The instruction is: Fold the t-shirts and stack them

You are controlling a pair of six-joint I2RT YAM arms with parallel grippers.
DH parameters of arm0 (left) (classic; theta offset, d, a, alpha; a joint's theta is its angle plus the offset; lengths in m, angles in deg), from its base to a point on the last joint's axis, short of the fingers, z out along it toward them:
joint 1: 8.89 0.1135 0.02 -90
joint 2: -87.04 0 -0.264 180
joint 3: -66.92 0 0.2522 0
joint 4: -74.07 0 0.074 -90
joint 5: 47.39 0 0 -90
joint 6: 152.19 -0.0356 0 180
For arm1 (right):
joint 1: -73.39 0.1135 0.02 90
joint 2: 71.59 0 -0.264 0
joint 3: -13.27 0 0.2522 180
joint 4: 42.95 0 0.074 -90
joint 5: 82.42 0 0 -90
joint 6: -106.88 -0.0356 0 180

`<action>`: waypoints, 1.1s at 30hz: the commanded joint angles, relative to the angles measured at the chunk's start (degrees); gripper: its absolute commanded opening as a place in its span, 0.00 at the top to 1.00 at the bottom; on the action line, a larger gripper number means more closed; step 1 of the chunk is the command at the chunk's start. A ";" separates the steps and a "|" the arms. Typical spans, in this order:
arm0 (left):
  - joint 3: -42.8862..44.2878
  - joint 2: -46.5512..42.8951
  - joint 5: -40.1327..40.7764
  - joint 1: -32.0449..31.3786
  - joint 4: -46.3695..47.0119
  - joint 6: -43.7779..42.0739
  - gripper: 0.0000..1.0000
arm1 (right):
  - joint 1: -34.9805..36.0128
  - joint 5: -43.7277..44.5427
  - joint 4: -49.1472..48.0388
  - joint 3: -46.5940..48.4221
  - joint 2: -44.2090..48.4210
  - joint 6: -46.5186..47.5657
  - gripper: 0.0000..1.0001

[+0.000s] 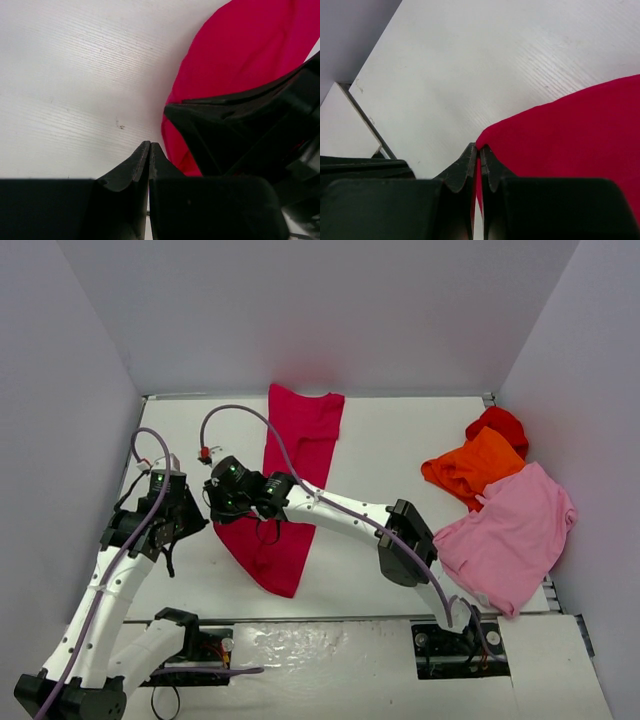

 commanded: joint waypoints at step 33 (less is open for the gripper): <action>2.62 0.81 -1.58 0.05 1.78 -1.47 1.00 | 9.30 10.82 -3.70 -52.04 36.57 -19.89 1.00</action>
